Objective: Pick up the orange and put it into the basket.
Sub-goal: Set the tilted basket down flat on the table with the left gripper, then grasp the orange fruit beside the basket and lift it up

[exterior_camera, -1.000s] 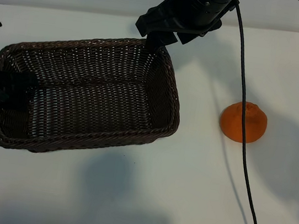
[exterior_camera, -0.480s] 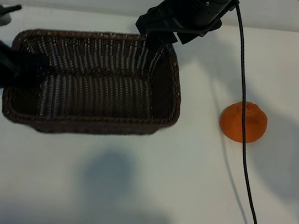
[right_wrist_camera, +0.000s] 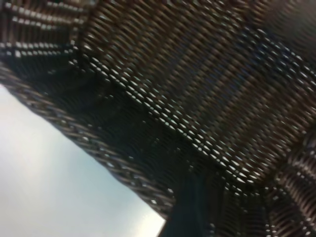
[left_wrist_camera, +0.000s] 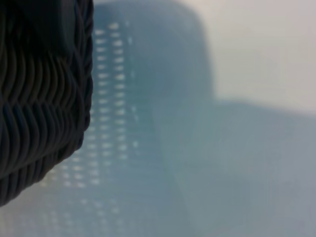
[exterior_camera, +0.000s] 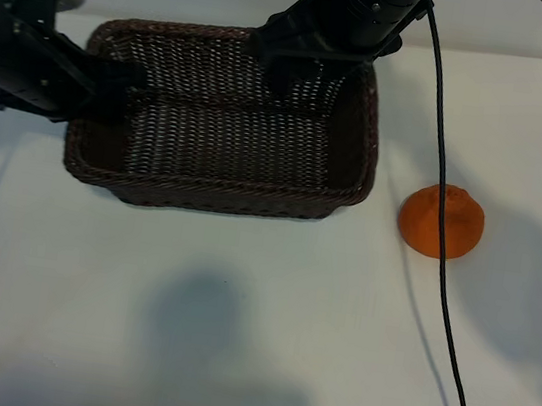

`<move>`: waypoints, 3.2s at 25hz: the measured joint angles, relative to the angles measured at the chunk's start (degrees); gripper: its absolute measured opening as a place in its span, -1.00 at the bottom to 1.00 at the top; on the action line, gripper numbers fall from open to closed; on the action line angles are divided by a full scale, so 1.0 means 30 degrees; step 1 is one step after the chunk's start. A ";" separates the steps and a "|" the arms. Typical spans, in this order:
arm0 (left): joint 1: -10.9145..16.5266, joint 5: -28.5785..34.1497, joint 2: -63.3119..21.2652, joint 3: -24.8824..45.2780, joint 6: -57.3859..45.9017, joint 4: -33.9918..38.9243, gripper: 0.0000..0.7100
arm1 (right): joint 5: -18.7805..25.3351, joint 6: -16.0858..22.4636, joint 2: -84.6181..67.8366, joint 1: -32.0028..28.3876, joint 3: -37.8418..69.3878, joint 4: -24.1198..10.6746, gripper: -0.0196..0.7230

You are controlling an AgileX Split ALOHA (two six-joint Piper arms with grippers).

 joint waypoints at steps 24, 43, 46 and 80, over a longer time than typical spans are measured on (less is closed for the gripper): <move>-0.0459 -0.0458 0.2047 -0.0102 0.0978 -0.1168 -0.09 | 0.0000 -0.0065 0.0000 0.0000 0.0000 0.0000 0.66; -0.0441 0.1723 0.0029 -0.0102 0.0894 -0.0683 0.77 | 0.0000 -0.0266 0.0000 0.0000 0.0000 0.0000 0.66; -0.0441 0.1979 -0.0711 -0.0102 0.0889 -0.0477 0.74 | 0.0000 -0.0266 0.0000 0.0000 0.0000 0.0044 0.66; -0.0441 0.3073 -0.5009 -0.1610 -0.1512 0.2808 0.68 | -0.0034 0.0881 -0.2511 -0.4506 0.6065 -0.5458 0.59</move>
